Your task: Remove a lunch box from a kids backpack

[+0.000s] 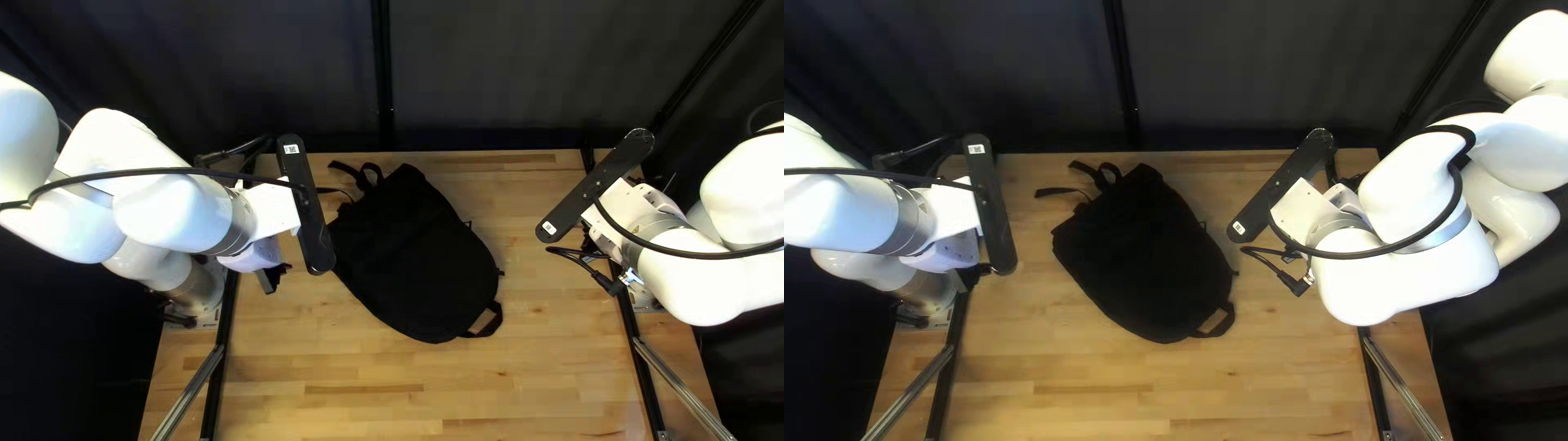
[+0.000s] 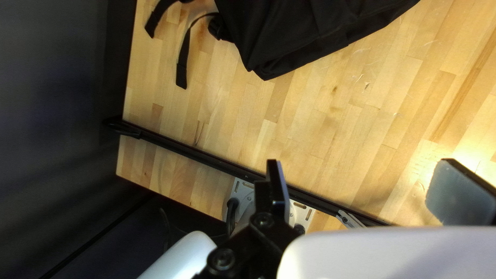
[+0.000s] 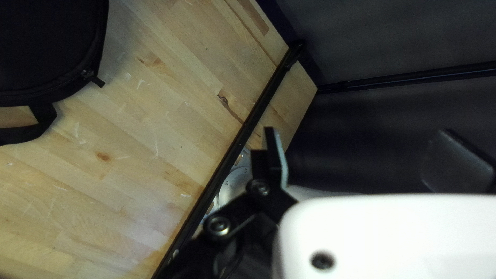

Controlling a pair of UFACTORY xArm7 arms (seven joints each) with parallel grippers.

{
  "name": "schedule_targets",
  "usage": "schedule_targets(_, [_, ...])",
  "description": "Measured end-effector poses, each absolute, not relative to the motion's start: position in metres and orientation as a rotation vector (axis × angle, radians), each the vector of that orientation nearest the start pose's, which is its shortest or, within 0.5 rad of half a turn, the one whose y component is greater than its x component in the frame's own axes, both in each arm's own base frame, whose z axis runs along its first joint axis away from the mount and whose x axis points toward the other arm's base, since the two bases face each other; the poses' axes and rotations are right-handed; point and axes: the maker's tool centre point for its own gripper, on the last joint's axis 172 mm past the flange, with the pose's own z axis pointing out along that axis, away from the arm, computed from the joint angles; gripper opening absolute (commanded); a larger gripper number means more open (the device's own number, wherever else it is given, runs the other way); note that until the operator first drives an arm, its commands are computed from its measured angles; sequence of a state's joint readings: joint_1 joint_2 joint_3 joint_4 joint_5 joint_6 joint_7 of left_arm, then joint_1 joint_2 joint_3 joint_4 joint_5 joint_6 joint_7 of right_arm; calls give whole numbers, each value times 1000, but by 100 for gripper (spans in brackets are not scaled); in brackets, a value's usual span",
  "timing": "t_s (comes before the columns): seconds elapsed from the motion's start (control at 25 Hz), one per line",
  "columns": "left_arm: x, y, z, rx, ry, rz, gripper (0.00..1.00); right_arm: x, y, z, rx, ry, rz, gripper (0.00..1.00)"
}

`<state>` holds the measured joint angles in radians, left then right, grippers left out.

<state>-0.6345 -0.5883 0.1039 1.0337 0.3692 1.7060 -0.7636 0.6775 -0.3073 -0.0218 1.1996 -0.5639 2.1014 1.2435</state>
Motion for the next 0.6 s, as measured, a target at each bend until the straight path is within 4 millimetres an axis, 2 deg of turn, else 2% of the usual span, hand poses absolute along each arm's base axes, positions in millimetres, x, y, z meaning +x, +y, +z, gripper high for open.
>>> schedule_targets(0.08, [287, -51, 372, -2816, -350, -173, 100, 266, 21, 386, 2195, -818, 152, 100])
schedule_targets(0.12, [287, -51, 372, -2816, -350, -173, 100, 267, 20, 376, 2198, -807, 163, 100])
schedule_targets(0.32, [287, -51, 372, -2816, -350, -173, 100, 280, 28, 304, 2294, -760, 268, 100])
schedule_targets(0.6, [287, -51, 372, -2816, -350, -173, 100, 308, 51, 223, 2451, -713, 379, 100])
